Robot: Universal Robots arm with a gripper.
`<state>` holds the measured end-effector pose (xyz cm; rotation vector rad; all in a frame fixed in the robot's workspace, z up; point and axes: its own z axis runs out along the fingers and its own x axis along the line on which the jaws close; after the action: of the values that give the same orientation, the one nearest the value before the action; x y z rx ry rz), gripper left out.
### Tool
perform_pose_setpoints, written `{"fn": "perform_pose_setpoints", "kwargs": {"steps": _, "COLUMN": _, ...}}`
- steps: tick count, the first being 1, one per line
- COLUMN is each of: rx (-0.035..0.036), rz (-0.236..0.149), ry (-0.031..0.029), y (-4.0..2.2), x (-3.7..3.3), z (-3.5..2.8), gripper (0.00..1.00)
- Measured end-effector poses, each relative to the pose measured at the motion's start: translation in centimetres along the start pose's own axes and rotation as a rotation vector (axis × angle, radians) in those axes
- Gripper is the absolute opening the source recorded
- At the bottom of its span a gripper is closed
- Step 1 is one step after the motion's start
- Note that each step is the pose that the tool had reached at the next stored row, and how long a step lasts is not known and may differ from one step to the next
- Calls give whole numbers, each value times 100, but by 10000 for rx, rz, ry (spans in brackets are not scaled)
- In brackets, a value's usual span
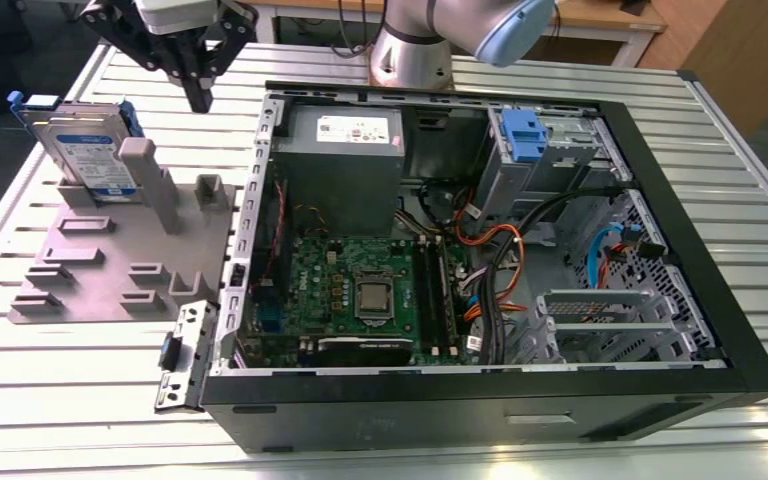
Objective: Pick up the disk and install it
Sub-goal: 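Reach for the disk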
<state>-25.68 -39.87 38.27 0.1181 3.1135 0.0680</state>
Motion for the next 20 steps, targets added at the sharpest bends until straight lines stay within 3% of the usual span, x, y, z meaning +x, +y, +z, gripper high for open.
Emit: {"fn": "perform_pose_setpoints", "kwargs": {"steps": 20, "rx": 0, "rz": -1, "ry": 0, "y": -5, "x": 64, "z": 2, "gripper": 11}}
